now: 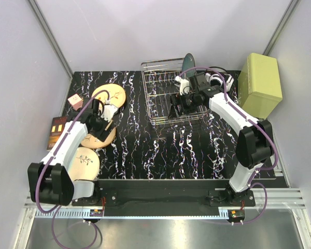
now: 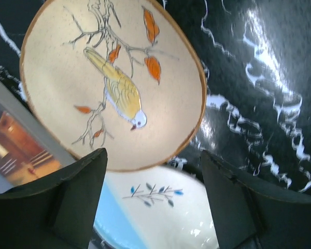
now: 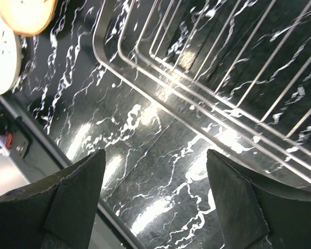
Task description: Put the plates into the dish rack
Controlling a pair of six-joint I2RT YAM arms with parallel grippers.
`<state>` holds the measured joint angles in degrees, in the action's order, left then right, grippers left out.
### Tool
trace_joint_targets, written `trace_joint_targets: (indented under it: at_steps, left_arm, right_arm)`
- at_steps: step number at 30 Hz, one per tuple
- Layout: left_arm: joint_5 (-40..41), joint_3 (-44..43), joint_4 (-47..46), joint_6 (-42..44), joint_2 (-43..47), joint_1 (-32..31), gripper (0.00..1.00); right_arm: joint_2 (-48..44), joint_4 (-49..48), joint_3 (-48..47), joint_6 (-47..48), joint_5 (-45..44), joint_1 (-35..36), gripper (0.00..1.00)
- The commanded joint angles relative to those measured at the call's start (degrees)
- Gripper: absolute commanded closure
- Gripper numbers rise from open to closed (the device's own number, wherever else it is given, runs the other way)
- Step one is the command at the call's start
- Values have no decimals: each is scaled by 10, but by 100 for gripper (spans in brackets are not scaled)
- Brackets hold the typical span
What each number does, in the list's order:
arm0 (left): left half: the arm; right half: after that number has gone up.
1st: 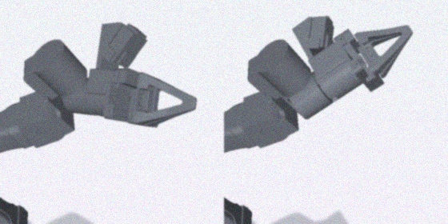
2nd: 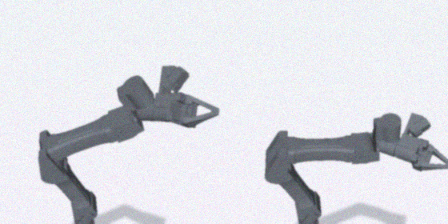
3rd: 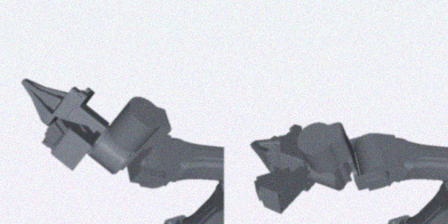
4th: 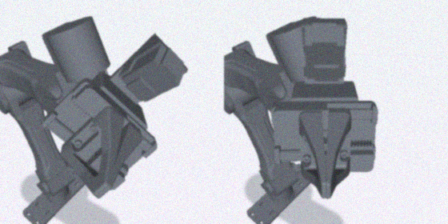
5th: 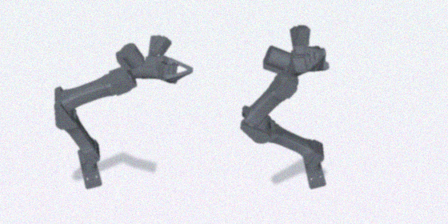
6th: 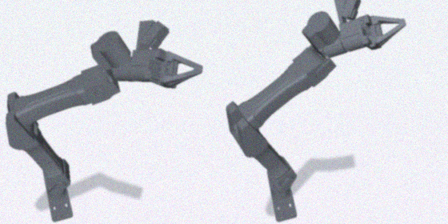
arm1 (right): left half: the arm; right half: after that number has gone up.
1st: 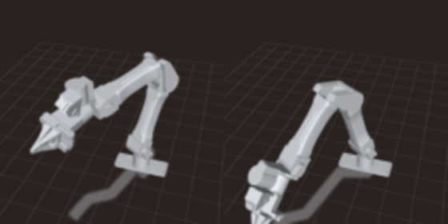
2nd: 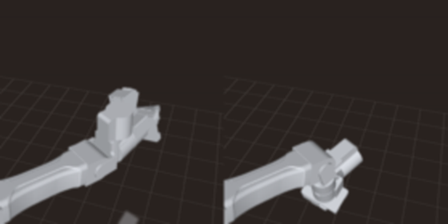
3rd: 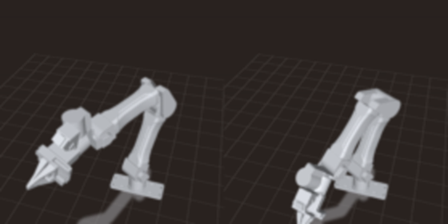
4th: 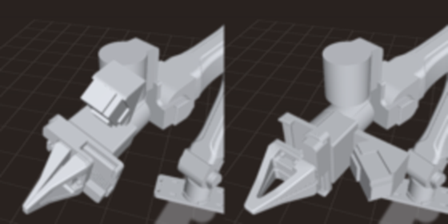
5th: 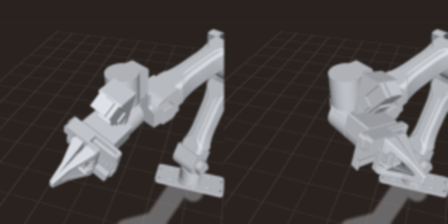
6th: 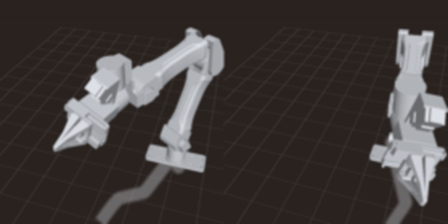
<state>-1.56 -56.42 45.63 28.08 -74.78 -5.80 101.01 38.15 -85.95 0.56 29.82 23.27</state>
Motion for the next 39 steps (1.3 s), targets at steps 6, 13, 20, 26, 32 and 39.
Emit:
trace_joint_targets:
  at_steps: [6, 13, 20, 26, 32, 39]
  left_arm:
    - [19, 29, 173, 126, 64, 11, 27]
    - [19, 5, 110, 104, -22, -8, 26]
    - [8, 17, 29, 94, -68, -62, 33]
    - [64, 34, -66, 64, -108, -99, 42]
    - [114, 26, -124, 30, -167, -113, 50]
    - [95, 28, -121, 18, -179, -150, 73]
  right_arm:
    - [-11, -27, 24, 5, 54, 2, 15]
    - [-4, -45, 17, -2, 56, 3, 15]
    - [-20, -48, 32, 2, 36, 3, 14]
    - [-44, -53, 57, 11, 18, 3, 14]
    - [-53, -55, 74, 10, 16, 4, 14]
    - [-50, -58, 71, 13, 7, 3, 14]
